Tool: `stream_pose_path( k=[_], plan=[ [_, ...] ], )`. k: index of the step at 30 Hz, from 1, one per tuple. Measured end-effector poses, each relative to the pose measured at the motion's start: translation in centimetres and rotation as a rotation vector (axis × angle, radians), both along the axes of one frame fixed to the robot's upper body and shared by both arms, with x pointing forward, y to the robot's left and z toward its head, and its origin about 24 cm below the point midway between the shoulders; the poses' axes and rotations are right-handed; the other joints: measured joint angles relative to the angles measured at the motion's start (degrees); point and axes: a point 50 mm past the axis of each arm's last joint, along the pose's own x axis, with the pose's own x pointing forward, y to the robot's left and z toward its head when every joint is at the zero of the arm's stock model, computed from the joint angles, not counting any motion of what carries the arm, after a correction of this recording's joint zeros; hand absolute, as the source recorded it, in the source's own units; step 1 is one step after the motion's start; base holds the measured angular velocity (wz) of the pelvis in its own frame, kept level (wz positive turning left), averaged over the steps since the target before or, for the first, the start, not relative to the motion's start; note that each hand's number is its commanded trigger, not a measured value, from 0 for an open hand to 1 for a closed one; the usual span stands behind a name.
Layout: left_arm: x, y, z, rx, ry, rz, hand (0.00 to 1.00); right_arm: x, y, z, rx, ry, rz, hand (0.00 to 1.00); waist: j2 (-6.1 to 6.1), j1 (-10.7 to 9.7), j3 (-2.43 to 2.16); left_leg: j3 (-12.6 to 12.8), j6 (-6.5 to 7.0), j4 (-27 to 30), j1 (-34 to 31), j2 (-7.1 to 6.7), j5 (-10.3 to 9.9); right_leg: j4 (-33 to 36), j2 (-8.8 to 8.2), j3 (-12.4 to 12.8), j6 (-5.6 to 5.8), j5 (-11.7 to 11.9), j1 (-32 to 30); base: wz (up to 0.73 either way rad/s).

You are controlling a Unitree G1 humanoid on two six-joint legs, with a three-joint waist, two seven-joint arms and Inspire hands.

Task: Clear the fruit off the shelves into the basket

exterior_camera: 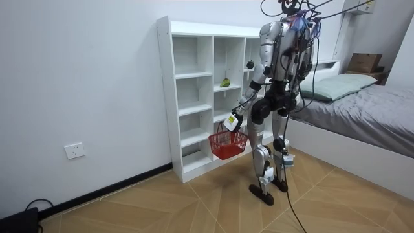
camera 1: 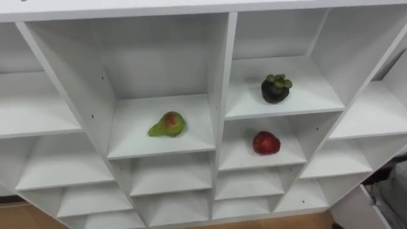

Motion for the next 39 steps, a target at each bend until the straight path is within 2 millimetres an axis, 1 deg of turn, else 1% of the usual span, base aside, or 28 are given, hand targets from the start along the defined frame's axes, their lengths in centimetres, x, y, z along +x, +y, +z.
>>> stream_pose_path(
  k=[1, 3, 4, 6, 7, 9, 11, 13, 14, 17, 21, 24, 27, 32, 37, 39],
  plan=[
    [0.0, 0.0, 0.0, 0.002, -0.005, -0.005, 1.0, 0.5, 0.0, 0.4, -0.036, -0.003, 0.024, 0.0, -0.03, 0.24, 0.02, 0.28, 0.0, 0.0, 0.0, 0.02, 0.0, 0.13, 0.01, 0.09, 0.0, -0.01, -0.11, -0.19],
    [0.0, 0.1, 0.1, 0.009, -0.016, -0.008, 1.0, 2.9, 0.1, 2.7, -0.217, -0.038, 0.154, 0.0, -0.09, 0.66, 0.03, 0.71, -0.01, 0.06, -0.59, 0.1, 0.02, 0.96, 0.08, 0.28, -0.11, -0.09, -1.0, -0.17],
    [0.0, 0.0, 0.1, 0.013, -0.016, -0.008, 1.0, 3.5, 0.1, 3.3, -0.257, -0.055, 0.169, 0.0, -0.15, 0.75, 0.06, 0.77, -0.01, 0.06, -0.69, 0.1, 0.02, 1.05, 0.08, 0.23, -0.1, -0.08, -1.2, -0.04],
    [0.2, 0.0, 0.1, 0.02, -0.018, -0.016, 1.0, 5.7, 0.4, 6.0, -0.408, -0.136, 0.198, 0.0, -0.37, 1.5, -0.07, 0.79, 0.0, 0.2, -0.97, 0.07, 0.03, 1.15, 0.06, 0.13, -0.09, -0.09, -1.87, 0.0],
    [0.2, 0.0, 0.1, 0.021, -0.018, -0.022, 1.0, 6.0, 0.6, 6.6, -0.442, -0.157, 0.202, 0.0, -0.42, 1.58, -0.09, 0.75, 0.0, 0.22, -0.95, 0.06, 0.03, 1.06, 0.06, 0.11, -0.09, -0.08, -1.86, 0.06],
    [0.2, -0.2, 0.1, 0.021, -0.017, -0.047, 1.0, 7.4, 1.4, 8.7, -0.546, -0.243, 0.221, 0.0, -0.55, 1.98, -0.18, 0.52, 0.0, 0.21, -1.03, 0.07, 0.03, 0.91, 0.09, -0.05, -0.09, -0.08, -1.83, 0.07],
    [-0.1, -0.2, 0.1, 0.026, -0.013, -0.045, 1.0, 8.0, 2.0, 9.5, -0.601, -0.273, 0.241, 0.0, -0.82, 2.11, -0.29, 0.34, -0.01, 0.21, -1.06, 0.1, 0.03, 0.85, 0.13, -0.05, -0.1, -0.08, -1.74, 0.06],
    [-0.3, -0.1, 0.1, 0.036, -0.01, -0.042, 1.0, 8.2, 2.4, 9.8, -0.655, -0.276, 0.264, 0.0, -1.08, 2.35, -0.28, 0.24, -0.01, 0.18, -1.06, 0.12, 0.03, 0.95, 0.14, -0.02, -0.11, -0.08, -1.75, 0.0],
    [-0.2, -0.2, 0.1, 0.037, -0.012, -0.043, 1.0, 8.4, 2.6, 10.4, -0.677, -0.295, 0.263, 0.0, -1.07, 2.73, -0.22, 0.09, -0.01, 0.13, -1.12, 0.1, 0.03, 1.0, 0.13, -0.02, -0.1, -0.08, -1.77, -0.03],
    [-0.3, -0.1, 0.1, 0.047, -0.013, -0.041, 1.0, 8.9, 2.9, 11.9, -0.757, -0.358, 0.259, 0.0, -0.88, 3.27, -0.1, 0.06, -0.01, 0.19, -1.66, 0.1, 0.03, 1.15, 0.05, -0.21, -0.09, -0.06, -1.9, 0.0],
    [-0.1, -0.1, 0.1, 0.056, -0.022, -0.046, 1.0, 9.4, 3.6, 13.9, -0.846, -0.452, 0.28, 0.0, -0.53, 3.35, 0.07, 0.03, -0.01, 0.17, -1.9, 0.11, 0.03, 1.13, 0.08, -0.23, -0.1, -0.06, -2.15, 0.0],
    [-0.1, 0.0, 0.1, 0.057, -0.021, -0.047, 1.0, 9.8, 4.5, 15.2, -0.872, -0.529, 0.295, 0.0, -0.22, 3.67, 0.05, 0.05, -0.01, 0.03, -1.87, 0.13, 0.03, 1.19, 0.09, -0.34, -0.1, -0.06, -2.2, 0.0],
    [0.0, 0.0, 0.2, 0.06, -0.023, -0.049, 1.0, 10.1, 5.3, 16.0, -0.896, -0.574, 0.327, 0.0, -0.15, 3.74, 0.03, 0.06, -0.01, 0.05, -1.78, 0.14, 0.03, 1.25, 0.09, -0.4, -0.1, -0.06, -2.16, 0.0],
    [0.2, 0.0, 0.2, 0.064, -0.026, -0.07, 1.0, 10.2, 5.8, 16.8, -0.954, -0.605, 0.361, 0.0, -0.26, 4.74, 0.0, 0.02, -0.01, 0.19, -1.42, 0.13, 0.03, 1.6, 0.01, -0.57, -0.1, -0.06, -2.1, 0.0],
    [0.1, 0.0, 0.1, 0.062, -0.02, -0.068, 1.0, 10.3, 6.2, 17.6, -0.988, -0.64, 0.382, 0.0, -0.47, 4.97, -0.06, 0.01, 0.0, 0.61, -1.41, 0.31, 0.03, 1.69, -0.05, -0.66, -0.1, -0.06, -2.26, 0.0],
    [0.0, 0.0, 0.1, 0.062, -0.015, -0.067, 1.0, 10.3, 6.5, 18.4, -1.004, -0.679, 0.383, 0.0, -0.42, 5.01, -0.03, -0.01, 0.0, 0.8, -1.74, 0.34, 0.03, 1.74, -0.06, -0.6, -0.11, -0.05, -2.36, 0.0]
  ],
)
